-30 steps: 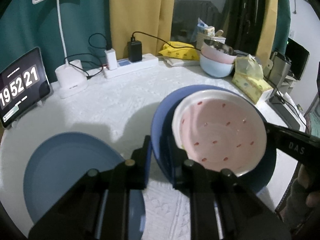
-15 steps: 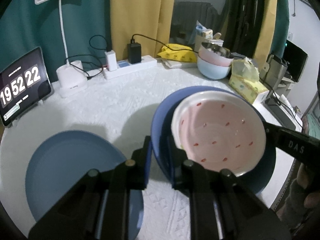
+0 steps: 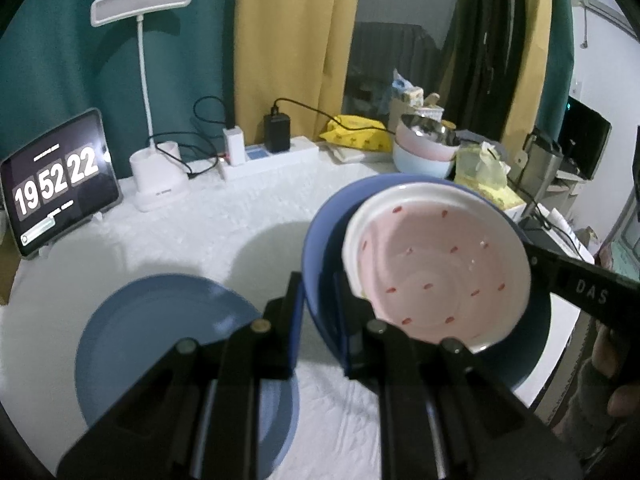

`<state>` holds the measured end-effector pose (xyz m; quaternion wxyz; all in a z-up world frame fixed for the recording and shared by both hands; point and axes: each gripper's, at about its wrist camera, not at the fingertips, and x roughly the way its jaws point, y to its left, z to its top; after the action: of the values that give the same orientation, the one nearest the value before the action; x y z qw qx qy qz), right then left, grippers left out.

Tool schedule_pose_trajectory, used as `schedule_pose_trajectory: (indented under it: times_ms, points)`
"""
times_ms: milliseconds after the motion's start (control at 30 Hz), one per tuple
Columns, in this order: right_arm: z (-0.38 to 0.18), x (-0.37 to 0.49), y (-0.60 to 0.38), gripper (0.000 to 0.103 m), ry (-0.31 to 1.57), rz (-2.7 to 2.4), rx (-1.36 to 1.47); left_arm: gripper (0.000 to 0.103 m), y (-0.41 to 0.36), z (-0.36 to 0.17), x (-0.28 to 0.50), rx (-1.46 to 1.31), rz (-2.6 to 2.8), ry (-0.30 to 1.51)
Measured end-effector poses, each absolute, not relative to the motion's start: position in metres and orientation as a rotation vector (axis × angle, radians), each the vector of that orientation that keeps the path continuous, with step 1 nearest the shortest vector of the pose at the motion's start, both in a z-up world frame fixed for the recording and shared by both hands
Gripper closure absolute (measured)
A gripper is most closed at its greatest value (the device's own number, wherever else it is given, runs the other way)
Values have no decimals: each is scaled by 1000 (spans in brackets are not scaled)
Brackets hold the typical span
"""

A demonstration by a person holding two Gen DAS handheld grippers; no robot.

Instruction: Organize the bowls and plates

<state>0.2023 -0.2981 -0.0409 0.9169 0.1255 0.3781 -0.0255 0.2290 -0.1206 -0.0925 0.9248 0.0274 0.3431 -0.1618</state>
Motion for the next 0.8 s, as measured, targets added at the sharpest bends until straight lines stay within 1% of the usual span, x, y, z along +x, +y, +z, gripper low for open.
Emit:
schedule_pose_trajectory:
  times_ms: [367, 800]
  points:
    - [-27, 205, -264, 92, 757, -1, 228, 89, -86, -78, 219, 19, -293, 673]
    - [-30, 221, -209, 92, 776, 93, 195, 89, -30, -76, 214, -31, -203, 669]
